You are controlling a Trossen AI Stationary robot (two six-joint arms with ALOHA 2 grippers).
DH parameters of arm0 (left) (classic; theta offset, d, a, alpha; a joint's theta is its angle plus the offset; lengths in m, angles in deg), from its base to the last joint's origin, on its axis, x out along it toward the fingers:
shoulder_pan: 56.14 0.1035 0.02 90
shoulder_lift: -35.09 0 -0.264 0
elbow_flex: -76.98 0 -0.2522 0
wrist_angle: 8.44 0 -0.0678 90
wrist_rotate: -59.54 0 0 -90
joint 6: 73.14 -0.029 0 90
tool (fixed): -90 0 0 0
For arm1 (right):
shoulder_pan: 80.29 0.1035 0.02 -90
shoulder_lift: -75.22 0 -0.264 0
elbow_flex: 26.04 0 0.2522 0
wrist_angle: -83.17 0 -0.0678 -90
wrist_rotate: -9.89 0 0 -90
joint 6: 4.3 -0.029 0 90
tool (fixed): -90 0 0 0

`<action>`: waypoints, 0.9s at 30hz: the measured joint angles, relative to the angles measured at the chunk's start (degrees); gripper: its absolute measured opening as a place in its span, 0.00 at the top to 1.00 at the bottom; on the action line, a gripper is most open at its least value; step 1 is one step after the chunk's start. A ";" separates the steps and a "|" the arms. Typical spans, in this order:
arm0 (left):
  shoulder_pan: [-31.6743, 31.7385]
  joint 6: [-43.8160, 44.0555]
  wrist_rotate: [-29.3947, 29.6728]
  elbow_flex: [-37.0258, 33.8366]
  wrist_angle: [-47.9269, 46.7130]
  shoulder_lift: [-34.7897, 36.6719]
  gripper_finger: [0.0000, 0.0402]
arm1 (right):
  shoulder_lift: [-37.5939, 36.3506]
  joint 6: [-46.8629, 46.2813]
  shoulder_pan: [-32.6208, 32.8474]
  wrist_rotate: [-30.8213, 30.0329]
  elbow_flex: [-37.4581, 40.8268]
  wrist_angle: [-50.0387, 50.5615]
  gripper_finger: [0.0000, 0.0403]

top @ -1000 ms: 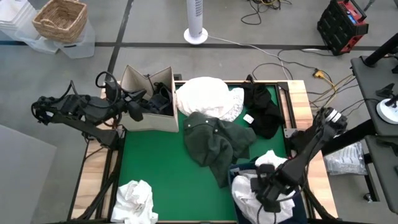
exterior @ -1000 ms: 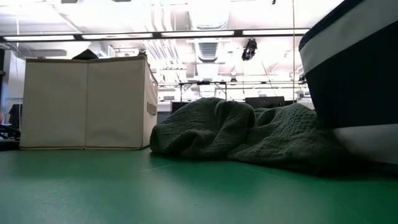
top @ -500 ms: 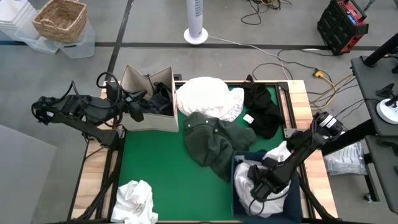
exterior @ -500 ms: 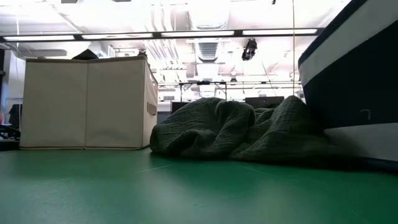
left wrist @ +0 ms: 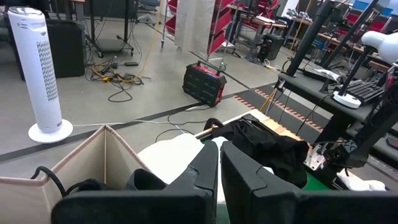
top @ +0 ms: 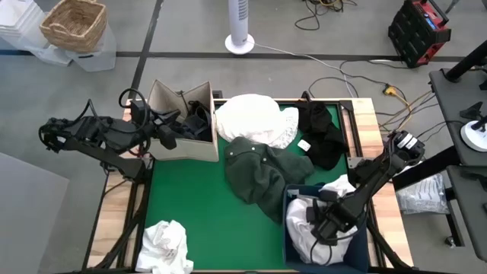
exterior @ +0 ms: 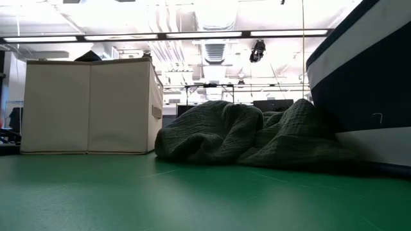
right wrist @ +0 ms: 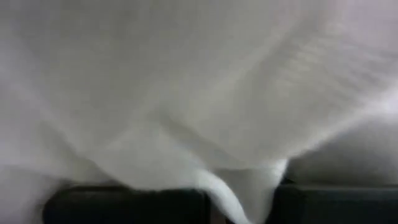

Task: Sort clothes
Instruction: Put the center white cloth into the blue bin

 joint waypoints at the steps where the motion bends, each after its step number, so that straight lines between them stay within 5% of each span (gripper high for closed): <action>1: 0.00 0.00 0.00 0.00 0.00 0.00 1.00 | -0.04 1.45 0.10 0.86 0.16 0.00 0.97; 8: 0.00 0.01 0.00 0.00 0.00 0.00 1.00 | -1.12 5.10 0.92 3.50 -0.21 3.49 0.97; 17: 0.00 0.02 0.00 0.00 0.04 0.00 1.00 | -10.20 0.15 0.92 3.20 -9.76 17.57 0.97; 22: 0.00 0.02 0.00 -0.02 0.05 0.00 1.00 | -13.41 -10.55 0.88 -4.27 -11.10 30.96 0.97; 27: 0.00 0.02 0.47 -0.02 0.07 0.00 1.00 | -15.38 -13.47 0.75 -9.42 -6.63 29.24 0.97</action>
